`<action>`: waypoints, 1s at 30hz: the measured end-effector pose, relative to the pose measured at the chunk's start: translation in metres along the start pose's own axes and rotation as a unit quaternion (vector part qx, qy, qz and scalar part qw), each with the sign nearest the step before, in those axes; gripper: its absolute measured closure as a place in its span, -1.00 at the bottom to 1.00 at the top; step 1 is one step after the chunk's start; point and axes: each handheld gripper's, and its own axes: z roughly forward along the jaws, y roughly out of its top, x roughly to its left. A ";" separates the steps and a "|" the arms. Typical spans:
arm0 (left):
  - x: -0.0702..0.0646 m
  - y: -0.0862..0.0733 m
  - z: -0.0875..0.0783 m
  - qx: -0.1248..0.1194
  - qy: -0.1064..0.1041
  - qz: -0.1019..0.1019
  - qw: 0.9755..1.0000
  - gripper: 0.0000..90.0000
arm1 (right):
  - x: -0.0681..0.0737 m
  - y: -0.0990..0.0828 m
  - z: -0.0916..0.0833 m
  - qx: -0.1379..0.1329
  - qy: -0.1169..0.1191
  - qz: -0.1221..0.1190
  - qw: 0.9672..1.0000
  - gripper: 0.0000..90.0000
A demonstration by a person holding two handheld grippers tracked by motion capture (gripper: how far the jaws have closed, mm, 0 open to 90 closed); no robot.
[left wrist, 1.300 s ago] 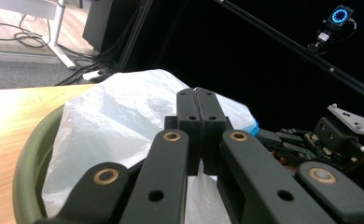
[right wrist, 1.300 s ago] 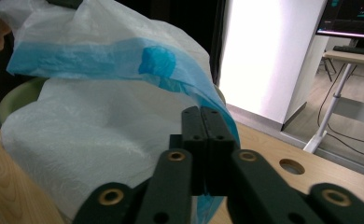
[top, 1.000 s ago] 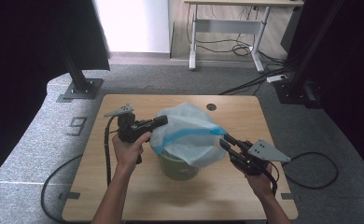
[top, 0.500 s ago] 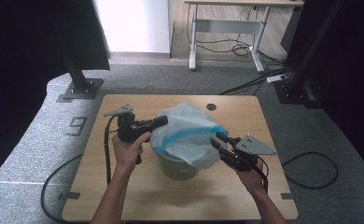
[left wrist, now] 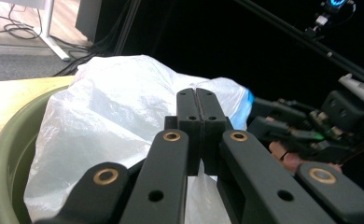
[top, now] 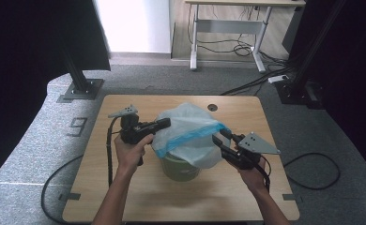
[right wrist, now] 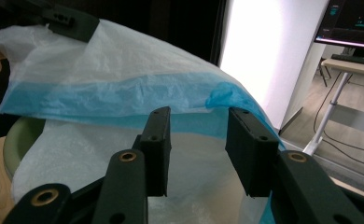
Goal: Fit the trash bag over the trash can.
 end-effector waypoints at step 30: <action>0.002 0.000 -0.003 0.015 -0.013 -0.001 1.000 1.00 | -0.025 0.018 0.010 0.038 0.019 -0.063 0.997 0.20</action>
